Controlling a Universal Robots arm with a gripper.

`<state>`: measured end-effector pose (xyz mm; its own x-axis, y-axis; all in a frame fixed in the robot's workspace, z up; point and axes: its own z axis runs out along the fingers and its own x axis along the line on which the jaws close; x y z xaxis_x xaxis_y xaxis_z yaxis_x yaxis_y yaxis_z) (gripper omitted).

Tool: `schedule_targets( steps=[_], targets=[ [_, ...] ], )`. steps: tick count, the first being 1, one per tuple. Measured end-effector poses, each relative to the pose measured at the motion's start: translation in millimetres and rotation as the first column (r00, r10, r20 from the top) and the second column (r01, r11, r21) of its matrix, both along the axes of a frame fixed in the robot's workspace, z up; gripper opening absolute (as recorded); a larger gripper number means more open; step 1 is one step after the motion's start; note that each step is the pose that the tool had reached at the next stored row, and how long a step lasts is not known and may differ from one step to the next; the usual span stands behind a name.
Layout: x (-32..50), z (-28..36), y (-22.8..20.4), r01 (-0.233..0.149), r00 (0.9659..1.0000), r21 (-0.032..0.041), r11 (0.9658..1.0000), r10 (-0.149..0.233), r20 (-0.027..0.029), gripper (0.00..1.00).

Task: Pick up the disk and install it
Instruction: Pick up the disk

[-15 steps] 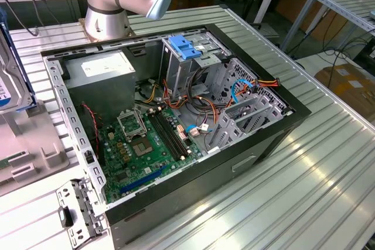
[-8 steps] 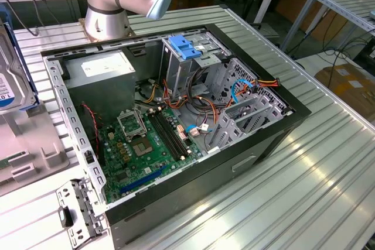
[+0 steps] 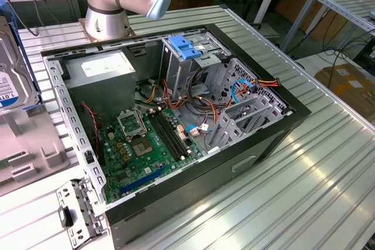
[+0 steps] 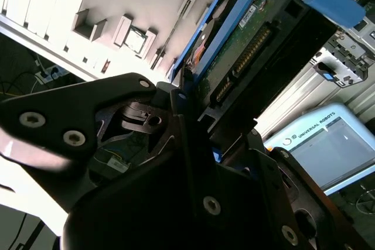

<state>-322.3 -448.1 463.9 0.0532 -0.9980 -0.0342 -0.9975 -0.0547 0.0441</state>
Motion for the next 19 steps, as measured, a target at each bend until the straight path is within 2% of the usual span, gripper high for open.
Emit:
schedule_targets(
  steps=[19],
  targets=[
    [11.5, -0.2, -1.2, 0.000, 1.0000, -0.0001, 1.0000, 0.000, -0.0001, 0.37]
  ],
)
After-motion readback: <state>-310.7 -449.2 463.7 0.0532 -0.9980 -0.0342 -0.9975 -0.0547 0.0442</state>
